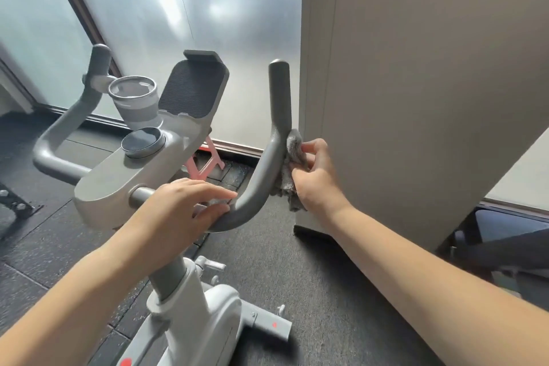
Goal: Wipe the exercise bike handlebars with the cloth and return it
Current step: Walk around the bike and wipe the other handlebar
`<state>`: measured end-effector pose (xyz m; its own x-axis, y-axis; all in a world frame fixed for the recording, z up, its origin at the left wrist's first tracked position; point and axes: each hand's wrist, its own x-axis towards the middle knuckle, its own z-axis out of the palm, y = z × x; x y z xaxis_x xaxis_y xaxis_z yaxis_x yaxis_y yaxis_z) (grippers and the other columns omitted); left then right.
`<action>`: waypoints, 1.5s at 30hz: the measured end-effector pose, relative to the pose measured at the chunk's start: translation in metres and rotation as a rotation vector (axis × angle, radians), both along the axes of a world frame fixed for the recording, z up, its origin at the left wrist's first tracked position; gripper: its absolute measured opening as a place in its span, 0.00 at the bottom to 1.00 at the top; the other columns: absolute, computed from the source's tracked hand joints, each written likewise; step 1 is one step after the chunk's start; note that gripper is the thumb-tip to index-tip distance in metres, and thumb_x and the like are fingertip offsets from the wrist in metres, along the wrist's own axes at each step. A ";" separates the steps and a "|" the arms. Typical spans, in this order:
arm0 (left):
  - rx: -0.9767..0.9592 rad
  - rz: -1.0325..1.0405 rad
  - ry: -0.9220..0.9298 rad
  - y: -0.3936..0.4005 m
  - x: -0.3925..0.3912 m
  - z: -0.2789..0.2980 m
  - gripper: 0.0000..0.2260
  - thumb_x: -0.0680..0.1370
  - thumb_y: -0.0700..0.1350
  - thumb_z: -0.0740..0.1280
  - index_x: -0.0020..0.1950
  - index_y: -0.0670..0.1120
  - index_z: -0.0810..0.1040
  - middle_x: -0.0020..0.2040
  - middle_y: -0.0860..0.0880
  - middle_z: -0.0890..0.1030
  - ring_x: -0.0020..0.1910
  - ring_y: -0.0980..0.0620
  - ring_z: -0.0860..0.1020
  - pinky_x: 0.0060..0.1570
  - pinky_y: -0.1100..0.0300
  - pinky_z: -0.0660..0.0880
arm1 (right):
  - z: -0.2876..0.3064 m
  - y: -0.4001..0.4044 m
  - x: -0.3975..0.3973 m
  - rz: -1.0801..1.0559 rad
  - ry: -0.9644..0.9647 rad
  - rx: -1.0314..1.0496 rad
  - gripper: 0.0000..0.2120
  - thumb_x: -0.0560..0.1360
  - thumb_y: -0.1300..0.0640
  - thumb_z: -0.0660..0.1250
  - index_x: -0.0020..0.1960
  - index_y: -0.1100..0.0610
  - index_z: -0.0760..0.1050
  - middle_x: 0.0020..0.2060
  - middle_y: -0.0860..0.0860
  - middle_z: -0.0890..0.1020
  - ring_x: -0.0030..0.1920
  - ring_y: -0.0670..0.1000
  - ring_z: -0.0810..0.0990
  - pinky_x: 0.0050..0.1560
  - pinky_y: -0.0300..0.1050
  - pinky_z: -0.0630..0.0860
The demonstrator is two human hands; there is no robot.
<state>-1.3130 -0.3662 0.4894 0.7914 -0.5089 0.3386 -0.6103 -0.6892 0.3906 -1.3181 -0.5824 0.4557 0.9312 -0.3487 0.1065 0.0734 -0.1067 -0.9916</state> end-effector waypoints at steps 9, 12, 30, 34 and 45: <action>-0.062 0.022 0.095 0.008 -0.012 -0.002 0.08 0.71 0.41 0.73 0.47 0.52 0.85 0.43 0.55 0.84 0.44 0.60 0.78 0.47 0.70 0.71 | -0.006 0.006 -0.011 -0.036 0.003 0.077 0.14 0.74 0.62 0.62 0.43 0.42 0.65 0.42 0.56 0.80 0.37 0.59 0.80 0.31 0.48 0.75; -0.016 0.012 0.107 0.016 -0.010 0.004 0.10 0.70 0.40 0.74 0.46 0.54 0.85 0.41 0.57 0.83 0.39 0.64 0.75 0.39 0.75 0.67 | 0.003 -0.001 0.000 -0.091 -0.049 0.063 0.12 0.76 0.64 0.62 0.44 0.48 0.65 0.39 0.52 0.79 0.35 0.52 0.76 0.37 0.51 0.74; 0.223 -0.029 -0.032 0.098 0.045 0.014 0.14 0.63 0.44 0.79 0.46 0.54 0.84 0.44 0.50 0.83 0.51 0.47 0.78 0.51 0.53 0.72 | -0.023 0.075 -0.046 -0.344 -0.017 0.005 0.11 0.75 0.66 0.59 0.47 0.50 0.65 0.39 0.57 0.80 0.35 0.57 0.78 0.39 0.55 0.80; 0.160 -0.053 -0.036 0.104 0.051 0.004 0.14 0.64 0.45 0.78 0.48 0.55 0.83 0.45 0.53 0.82 0.52 0.49 0.77 0.54 0.49 0.73 | -0.035 0.100 -0.064 -0.381 -0.070 -0.047 0.11 0.76 0.64 0.61 0.46 0.49 0.64 0.42 0.55 0.78 0.40 0.52 0.78 0.44 0.46 0.78; 0.070 -0.163 -0.107 0.113 0.062 -0.011 0.13 0.66 0.45 0.76 0.50 0.52 0.83 0.44 0.55 0.81 0.48 0.51 0.77 0.48 0.66 0.66 | -0.015 0.122 -0.055 -0.454 -0.071 0.175 0.11 0.73 0.41 0.61 0.37 0.44 0.64 0.35 0.51 0.70 0.37 0.54 0.69 0.42 0.65 0.76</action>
